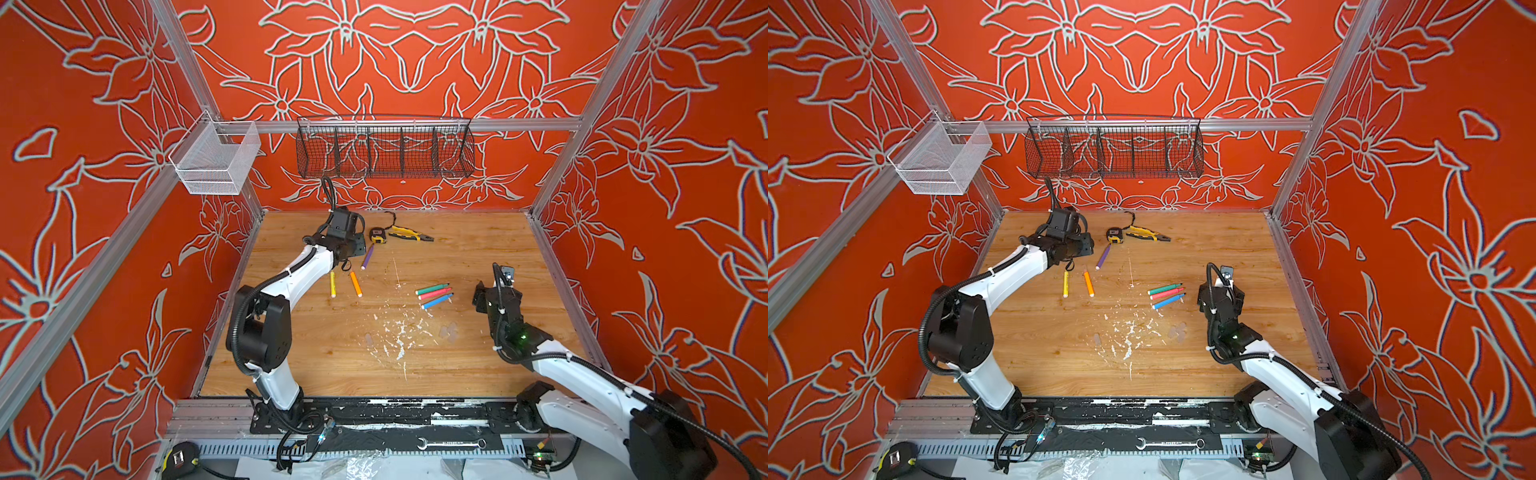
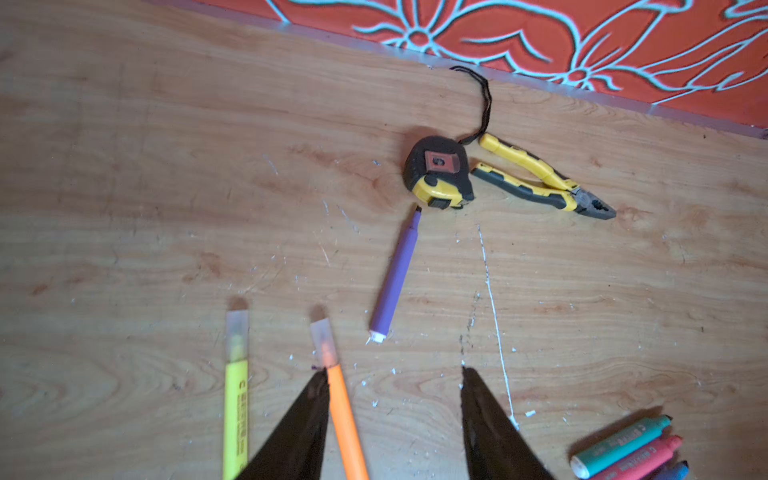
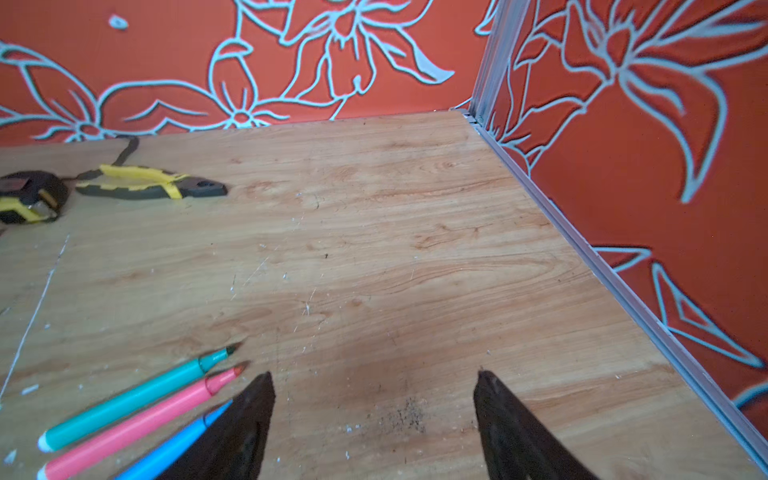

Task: Insert the pens into the pen caps

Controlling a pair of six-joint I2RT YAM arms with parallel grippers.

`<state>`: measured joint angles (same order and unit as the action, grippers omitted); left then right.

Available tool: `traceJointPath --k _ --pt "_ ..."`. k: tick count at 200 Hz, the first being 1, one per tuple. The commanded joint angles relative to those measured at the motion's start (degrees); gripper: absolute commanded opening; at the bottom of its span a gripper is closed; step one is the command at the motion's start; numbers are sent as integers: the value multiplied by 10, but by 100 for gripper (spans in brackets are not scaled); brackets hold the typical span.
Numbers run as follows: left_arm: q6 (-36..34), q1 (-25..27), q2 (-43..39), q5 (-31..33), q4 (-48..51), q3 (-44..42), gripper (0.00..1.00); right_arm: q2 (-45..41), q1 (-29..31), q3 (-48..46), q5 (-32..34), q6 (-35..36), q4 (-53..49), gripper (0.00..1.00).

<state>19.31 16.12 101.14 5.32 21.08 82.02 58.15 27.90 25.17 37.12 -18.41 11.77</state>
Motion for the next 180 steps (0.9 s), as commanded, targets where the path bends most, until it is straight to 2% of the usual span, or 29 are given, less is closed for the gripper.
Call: traceJointPath --k 1,21,44,60,82,101,115,133,148,168,180 --pt "-26 1 30 -33 29 34 49 36 -1 47 19 7 97 76" --pt "-23 2 62 -34 49 59 46 102 -1 102 47 -6 133 77" --pt "-17 7 84 -57 68 85 43 186 -2 151 50 34 222 77" --pt "-9 15 93 -64 63 84 44 221 -2 204 51 45 200 77" --pt "-13 23 115 -107 127 144 42 229 -1 248 18 58 163 77" --pt "-20 41 99 -69 136 143 44 207 -1 226 -34 70 163 80" --pt "-23 49 86 -61 126 108 45 185 -1 209 -61 62 125 83" --pt "-19 51 80 -70 104 58 44 153 -2 208 -76 1 38 84" --pt "-28 52 88 -62 89 46 44 129 -2 213 -123 -25 0 85" --pt "-40 52 128 -48 89 60 44 117 -3 269 -192 -55 -126 80" --pt "-43 52 155 -35 92 69 42 110 -2 278 -223 -76 -164 77"
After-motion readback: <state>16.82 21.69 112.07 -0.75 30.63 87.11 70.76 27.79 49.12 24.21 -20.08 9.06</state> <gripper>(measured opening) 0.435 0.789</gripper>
